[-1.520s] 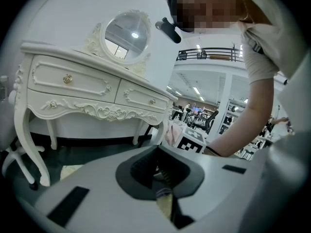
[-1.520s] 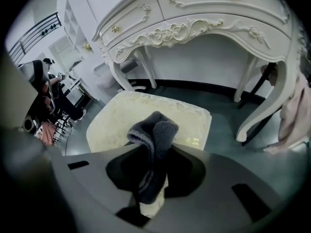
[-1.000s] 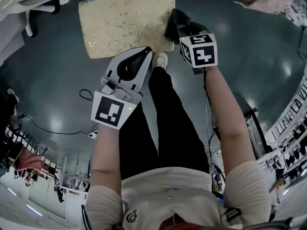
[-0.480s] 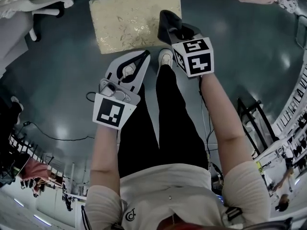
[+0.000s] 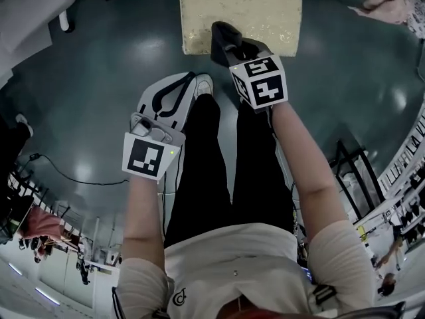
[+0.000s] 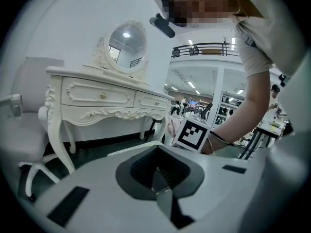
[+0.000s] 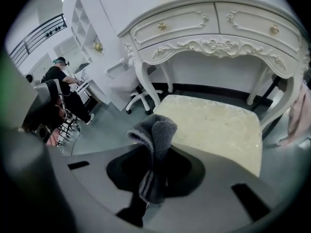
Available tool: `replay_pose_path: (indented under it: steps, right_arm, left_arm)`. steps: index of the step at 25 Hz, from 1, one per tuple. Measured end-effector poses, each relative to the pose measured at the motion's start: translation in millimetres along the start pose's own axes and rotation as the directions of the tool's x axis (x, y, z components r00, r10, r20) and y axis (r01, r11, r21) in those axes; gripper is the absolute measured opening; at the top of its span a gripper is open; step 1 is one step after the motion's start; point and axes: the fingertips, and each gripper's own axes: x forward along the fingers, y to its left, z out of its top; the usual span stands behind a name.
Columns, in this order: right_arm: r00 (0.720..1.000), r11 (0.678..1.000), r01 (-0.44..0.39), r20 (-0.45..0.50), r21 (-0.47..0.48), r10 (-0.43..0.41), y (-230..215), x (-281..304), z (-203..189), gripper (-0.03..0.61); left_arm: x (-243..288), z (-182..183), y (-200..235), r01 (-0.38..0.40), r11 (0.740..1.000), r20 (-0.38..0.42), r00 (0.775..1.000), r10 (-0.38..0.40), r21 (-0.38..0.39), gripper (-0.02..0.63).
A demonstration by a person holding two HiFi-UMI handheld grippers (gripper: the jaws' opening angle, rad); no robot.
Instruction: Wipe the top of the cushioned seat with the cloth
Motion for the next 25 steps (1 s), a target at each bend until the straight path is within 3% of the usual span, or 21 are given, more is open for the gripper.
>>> replay_pose_path:
  steps: [10, 25]
  right_arm:
    - [0.998, 0.998, -0.056, -0.043, -0.025, 0.055, 58, 69, 9, 0.074]
    - [0.998, 0.999, -0.018, -0.058, 0.03, 0.02, 12, 55, -5, 0.075]
  left_arm:
    - [-39, -40, 52, -0.036, 0.999, -0.011, 0.999, 0.036, -0.039, 0.012]
    - [-4, -34, 33, 0.024, 0.999, -0.003, 1.0, -0.025, -0.043, 0.012]
